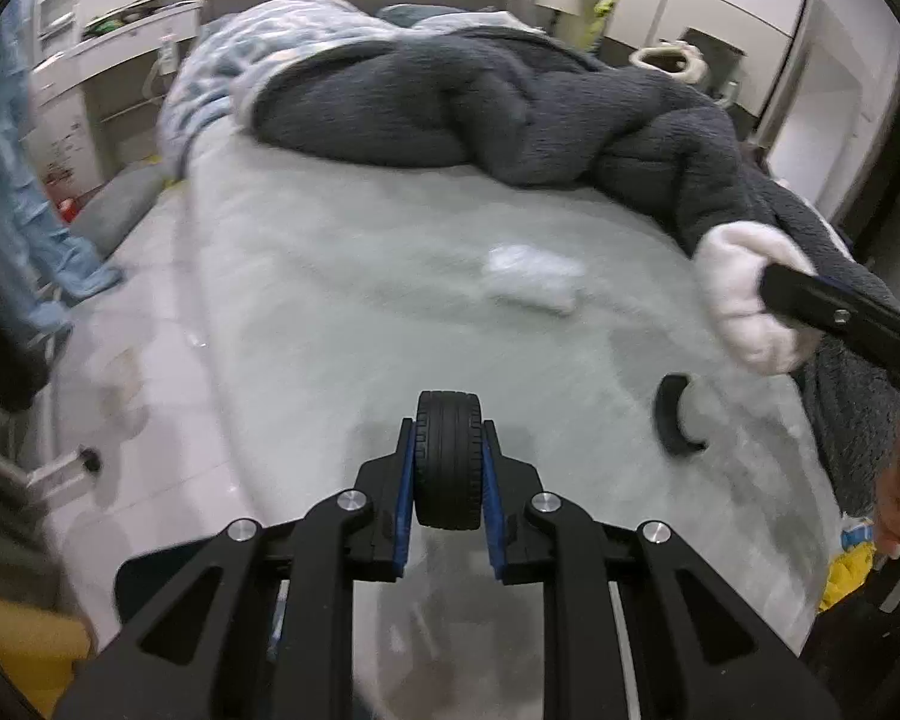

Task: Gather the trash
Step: 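Carry the wheel and towel ball over the teal bin with both tools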

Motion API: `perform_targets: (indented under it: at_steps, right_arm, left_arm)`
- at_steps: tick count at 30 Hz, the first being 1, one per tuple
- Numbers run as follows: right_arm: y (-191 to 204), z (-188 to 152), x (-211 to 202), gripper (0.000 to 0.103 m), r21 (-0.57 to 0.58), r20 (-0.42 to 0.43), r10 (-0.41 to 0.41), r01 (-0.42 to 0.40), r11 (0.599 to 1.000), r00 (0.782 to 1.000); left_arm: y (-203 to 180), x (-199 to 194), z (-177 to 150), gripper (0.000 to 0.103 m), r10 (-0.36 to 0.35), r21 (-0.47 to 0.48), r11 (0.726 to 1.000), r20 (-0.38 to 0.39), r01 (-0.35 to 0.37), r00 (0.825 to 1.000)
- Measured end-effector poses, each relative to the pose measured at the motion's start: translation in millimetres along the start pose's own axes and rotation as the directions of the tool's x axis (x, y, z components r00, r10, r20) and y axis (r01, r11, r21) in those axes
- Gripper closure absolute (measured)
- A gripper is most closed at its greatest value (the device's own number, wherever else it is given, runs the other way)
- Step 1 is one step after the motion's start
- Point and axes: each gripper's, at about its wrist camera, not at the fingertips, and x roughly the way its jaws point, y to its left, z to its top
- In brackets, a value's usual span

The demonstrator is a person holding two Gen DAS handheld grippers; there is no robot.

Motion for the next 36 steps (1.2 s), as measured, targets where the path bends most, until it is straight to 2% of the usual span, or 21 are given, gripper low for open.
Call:
perform_targets:
  at_steps: [8,14,18,21,29,36]
  right_arm:
    - [40.0,-18.4,-7.8,0.063,-0.035,0.006,0.010,-0.010,0.999,1.000]
    - [71.7,-23.1,-9.3,0.063,-0.048,0.014,0.029,-0.028,0.998,0.999]
    - [93.2,-22.3,-2.6,0.063,-0.067,0.011,0.046,-0.045,0.997,0.999]
    - [109.7,-22.8,7.7,0.063,-0.089,-0.003,0.064,-0.064,0.994,0.998]
    - [158.3,-29.7,43.9,0.063,-0.172,-0.068,0.101,-0.111,0.979,0.993]
    - [197.1,-38.5,72.7,0.063,-0.223,-0.131,0.145,-0.172,0.959,0.981]
  left_arm:
    - [45.5,-31.9,-32.6,0.082,0.079,-0.101,0.992,-0.024,-0.081,0.997]
    - [78.2,-32.3,-58.0,0.082,0.105,-0.151,0.982,-0.077,-0.115,0.992]
    - [101.1,-29.0,-69.9,0.082,0.103,-0.179,0.976,-0.121,-0.124,0.987]
    - [118.5,-24.6,-82.5,0.082,0.069,-0.218,0.970,-0.166,-0.105,0.984]
    - [157.9,-11.1,-109.8,0.081,0.094,-0.237,0.959,-0.254,-0.156,0.963]
    - [183.3,-1.6,-130.9,0.081,0.069,-0.272,0.948,-0.323,-0.163,0.944]
